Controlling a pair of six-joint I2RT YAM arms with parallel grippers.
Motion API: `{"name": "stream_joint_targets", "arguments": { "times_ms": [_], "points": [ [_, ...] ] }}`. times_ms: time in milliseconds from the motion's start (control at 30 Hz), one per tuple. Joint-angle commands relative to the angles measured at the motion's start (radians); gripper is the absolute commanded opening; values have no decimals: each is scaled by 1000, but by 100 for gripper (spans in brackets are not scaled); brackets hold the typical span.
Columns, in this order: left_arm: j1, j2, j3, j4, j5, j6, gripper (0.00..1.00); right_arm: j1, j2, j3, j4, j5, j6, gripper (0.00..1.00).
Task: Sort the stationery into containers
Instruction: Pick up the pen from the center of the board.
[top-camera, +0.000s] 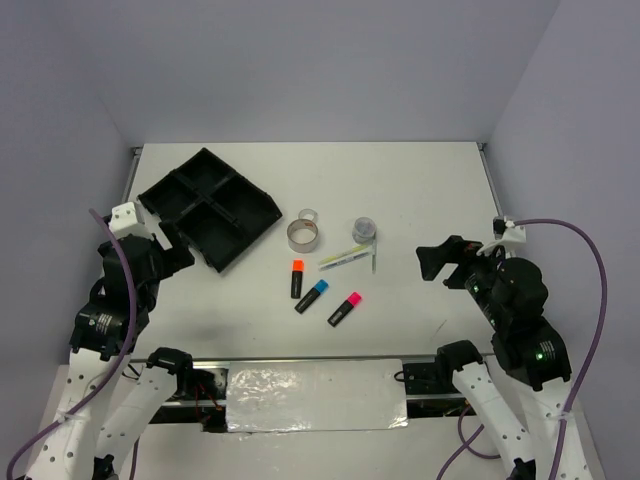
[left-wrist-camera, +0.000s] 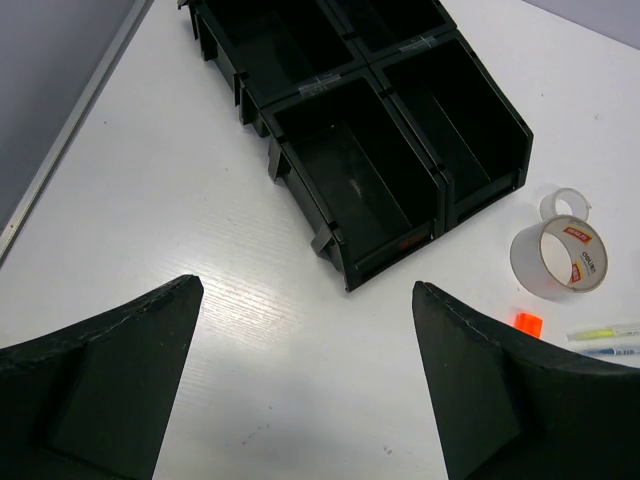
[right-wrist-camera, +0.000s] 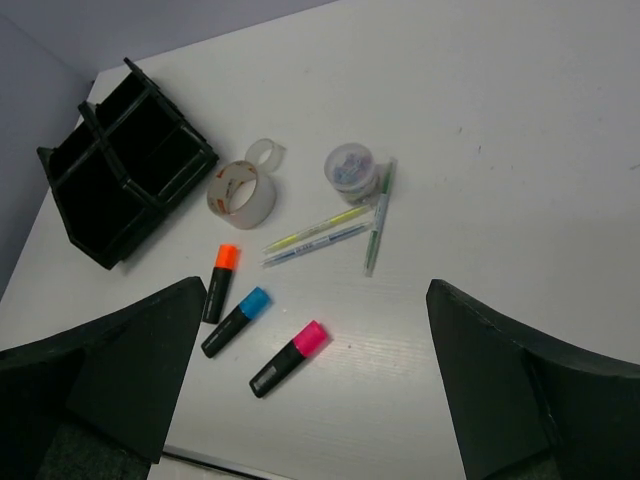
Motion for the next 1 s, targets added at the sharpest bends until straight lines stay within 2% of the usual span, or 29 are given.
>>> {"name": "stream_joint_targets", "arguments": {
  "times_ms": [0, 200, 333, 467, 533, 567, 600, 633, 667, 700, 733, 833, 967],
  "points": [
    [5, 1, 6, 31, -5, -10, 99, -4, 22, 21, -13, 6, 20, 100],
    [3, 11, -17, 53, 12, 0, 99, -1, -25, 1, 21, -3, 26, 100],
    [5, 30, -6, 43, 36, -13, 99, -3, -9, -19, 38, -81, 37, 100],
    [2, 100, 5, 22, 218, -93, 99, -4, 34, -31, 39, -115, 29, 100],
    [-26, 126, -35, 87, 265, -164, 99, -3, 42, -45, 53, -121, 31, 100],
    [-120, 154, -55, 126, 247, -214, 99, -3, 42, -56, 59, -126, 32, 100],
    [-189, 177, -72, 153, 154, -240, 99, -3, 42, -62, 67, -139, 34, 100],
    [-360, 259, -67, 189, 87, -262, 99, -3, 47, -68, 79, -144, 37, 100],
    [-445, 319, -26, 192, -41, -292, 99, -4, 51, -79, 82, -153, 40, 100],
    [-511, 382, 3, 188, -85, -303, 99, -4, 54, -84, 85, -158, 42, 100],
    [-596, 519, 37, 157, -111, -312, 99, -1, 65, -87, 88, -164, 45, 100],
    [-682, 731, 126, 166, -125, -320, 99, -4, 73, -104, 108, -217, 49, 100],
    [-745, 882, 151, 275, -110, -322, 99, -1, 68, -156, 162, -319, 68, 100]
  ]
}}
